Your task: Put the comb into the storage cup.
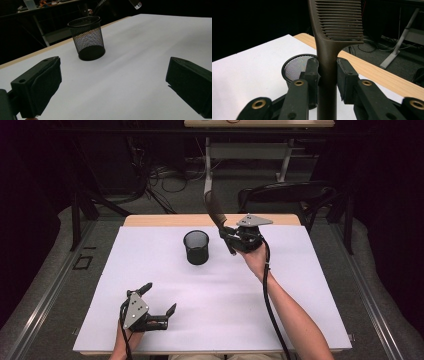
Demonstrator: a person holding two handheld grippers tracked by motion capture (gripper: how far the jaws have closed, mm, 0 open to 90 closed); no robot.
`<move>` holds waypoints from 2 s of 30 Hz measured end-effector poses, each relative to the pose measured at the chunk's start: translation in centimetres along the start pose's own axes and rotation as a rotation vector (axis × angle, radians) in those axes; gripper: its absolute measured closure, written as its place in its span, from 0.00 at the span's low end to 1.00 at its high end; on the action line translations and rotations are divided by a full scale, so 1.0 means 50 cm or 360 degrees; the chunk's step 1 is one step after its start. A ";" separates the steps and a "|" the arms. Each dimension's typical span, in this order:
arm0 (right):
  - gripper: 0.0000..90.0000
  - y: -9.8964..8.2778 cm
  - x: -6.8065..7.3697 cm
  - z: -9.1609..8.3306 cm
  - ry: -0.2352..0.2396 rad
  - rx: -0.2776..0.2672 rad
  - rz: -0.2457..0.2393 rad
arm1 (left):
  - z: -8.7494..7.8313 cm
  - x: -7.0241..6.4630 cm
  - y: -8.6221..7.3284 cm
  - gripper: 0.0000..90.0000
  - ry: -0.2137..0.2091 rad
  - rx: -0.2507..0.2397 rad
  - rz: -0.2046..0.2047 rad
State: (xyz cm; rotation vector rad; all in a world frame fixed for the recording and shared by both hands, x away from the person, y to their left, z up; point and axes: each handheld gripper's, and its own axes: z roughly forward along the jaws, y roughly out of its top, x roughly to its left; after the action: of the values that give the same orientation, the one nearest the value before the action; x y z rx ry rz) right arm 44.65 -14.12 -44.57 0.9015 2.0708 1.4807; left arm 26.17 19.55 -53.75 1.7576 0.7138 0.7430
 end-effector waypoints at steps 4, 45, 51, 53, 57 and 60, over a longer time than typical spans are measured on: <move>0.81 0.000 0.001 0.003 0.0001 -0.0009 0.0002 | 0.000 -0.001 0.000 0.00 -0.0002 0.0000 0.0002; 0.81 0.012 0.013 0.033 0.0016 -0.0141 0.0015 | 0.000 0.000 0.000 0.00 -0.0001 0.0000 -0.0001; 0.81 0.013 0.013 0.038 0.0016 -0.0158 0.0018 | 0.000 0.000 0.000 0.00 -0.0001 0.0001 -0.0001; 0.81 0.014 0.014 0.039 0.0016 -0.0167 0.0017 | 0.000 0.000 0.000 0.00 0.0000 0.0000 0.0000; 0.81 0.014 0.014 0.041 0.0014 -0.0176 0.0014 | 0.000 0.000 0.000 0.00 -0.0001 0.0000 -0.0002; 0.81 0.014 0.014 0.044 0.0014 -0.0182 0.0020 | 0.001 0.000 0.000 0.00 -0.0002 0.0000 -0.0001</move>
State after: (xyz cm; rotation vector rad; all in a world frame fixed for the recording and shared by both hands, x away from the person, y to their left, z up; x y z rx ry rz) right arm 45.83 -12.01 -44.63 0.8667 1.9678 1.5946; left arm 26.19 19.54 -53.77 1.7578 0.7137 0.7410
